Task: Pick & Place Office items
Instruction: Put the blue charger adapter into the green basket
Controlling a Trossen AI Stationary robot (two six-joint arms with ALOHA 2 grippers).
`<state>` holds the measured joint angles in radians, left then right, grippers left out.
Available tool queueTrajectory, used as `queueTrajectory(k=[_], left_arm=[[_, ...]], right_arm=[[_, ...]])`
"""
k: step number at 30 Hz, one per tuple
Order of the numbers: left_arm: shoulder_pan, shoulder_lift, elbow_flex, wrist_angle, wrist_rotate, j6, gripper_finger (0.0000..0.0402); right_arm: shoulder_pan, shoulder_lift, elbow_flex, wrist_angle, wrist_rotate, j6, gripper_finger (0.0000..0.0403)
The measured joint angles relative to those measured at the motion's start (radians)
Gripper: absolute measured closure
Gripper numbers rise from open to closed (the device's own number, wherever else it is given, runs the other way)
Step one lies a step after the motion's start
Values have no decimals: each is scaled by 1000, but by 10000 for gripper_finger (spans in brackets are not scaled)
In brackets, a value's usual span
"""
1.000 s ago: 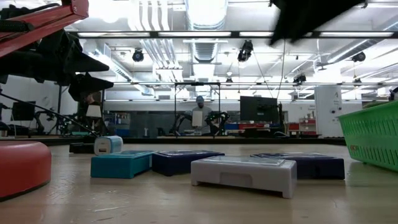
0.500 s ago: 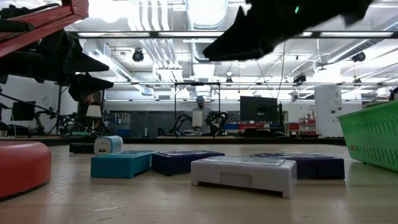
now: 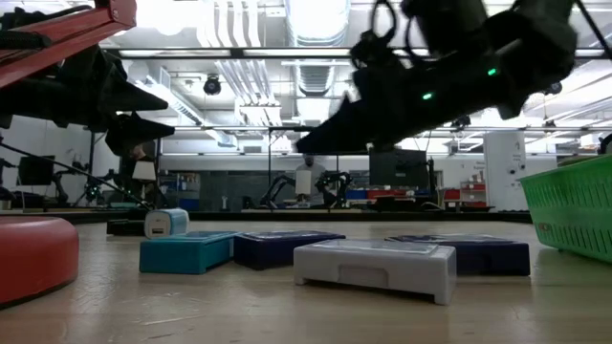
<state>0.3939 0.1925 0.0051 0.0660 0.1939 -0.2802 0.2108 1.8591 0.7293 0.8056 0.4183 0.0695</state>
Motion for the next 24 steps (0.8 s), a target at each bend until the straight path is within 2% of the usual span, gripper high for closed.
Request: queueTrajectory(k=[9,14,24], left_arm=[[0,1,0,0,0,0,82],[0,2,0,-1,0,0,82],[0,11,0,-1,0,0,82]], right_arm=[[-16,201,192,38,-1,-53,160],[-22,303,286,36,-47,-87,163],[-26,396,430,36,-58,-69,163]])
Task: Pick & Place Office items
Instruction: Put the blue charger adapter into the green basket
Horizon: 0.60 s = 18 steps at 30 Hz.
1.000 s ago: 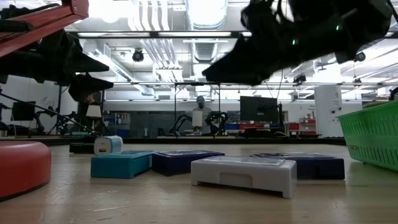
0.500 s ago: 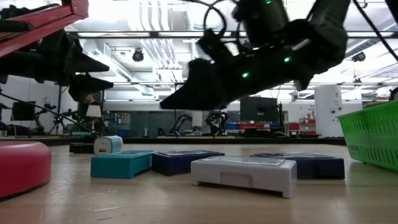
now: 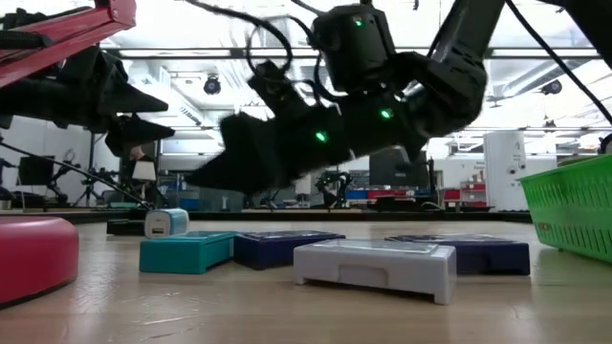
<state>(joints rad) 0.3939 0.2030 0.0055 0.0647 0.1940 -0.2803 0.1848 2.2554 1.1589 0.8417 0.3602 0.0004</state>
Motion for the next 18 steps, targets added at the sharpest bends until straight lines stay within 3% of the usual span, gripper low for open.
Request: queueTrajectory(k=[9,18], left_arm=[[0,4,0,2,0,0,82],[0,4,0,-1,0,0,82]], right_arm=[[-14,10,133,-252,-38,57,163],[-27,67,208,-293,-62,60,163]])
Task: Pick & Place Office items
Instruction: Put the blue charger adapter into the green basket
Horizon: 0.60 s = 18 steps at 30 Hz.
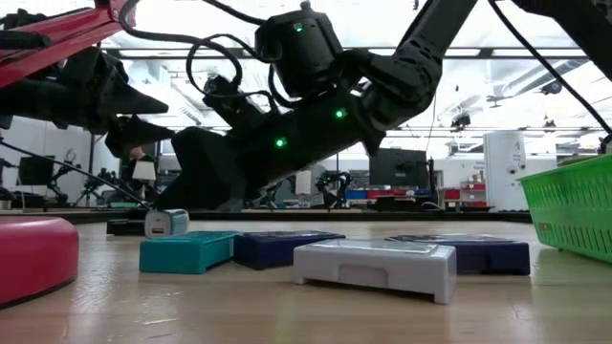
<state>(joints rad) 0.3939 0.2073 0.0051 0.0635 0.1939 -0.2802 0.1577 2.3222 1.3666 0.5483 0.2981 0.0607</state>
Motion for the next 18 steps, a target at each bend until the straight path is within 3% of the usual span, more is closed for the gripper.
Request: queueTrajectory(k=[18], left_arm=[[0,3,0,2,0,0,82]], right_arm=[[-25,41,12,-13,-125,48,168]])
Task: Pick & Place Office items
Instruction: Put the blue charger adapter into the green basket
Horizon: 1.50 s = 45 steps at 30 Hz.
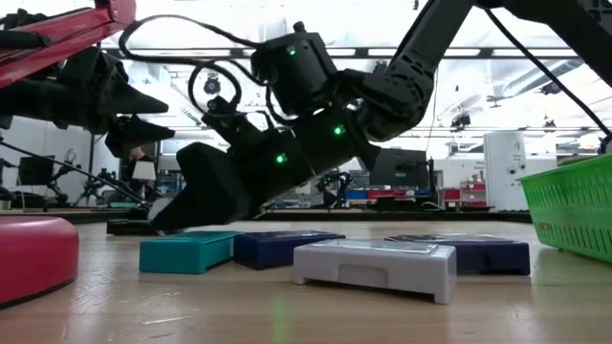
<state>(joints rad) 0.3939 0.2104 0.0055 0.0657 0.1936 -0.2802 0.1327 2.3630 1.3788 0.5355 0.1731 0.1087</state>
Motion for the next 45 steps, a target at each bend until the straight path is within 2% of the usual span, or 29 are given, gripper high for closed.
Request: queueTrajectory(k=[9,45], left_arm=[[0,0,0,0,0,0,82],[0,0,0,0,0,0,82]], right_arm=[[-1,6,6,-1,-2,-1,181],[-1,5,6,1,2,-4,182]])
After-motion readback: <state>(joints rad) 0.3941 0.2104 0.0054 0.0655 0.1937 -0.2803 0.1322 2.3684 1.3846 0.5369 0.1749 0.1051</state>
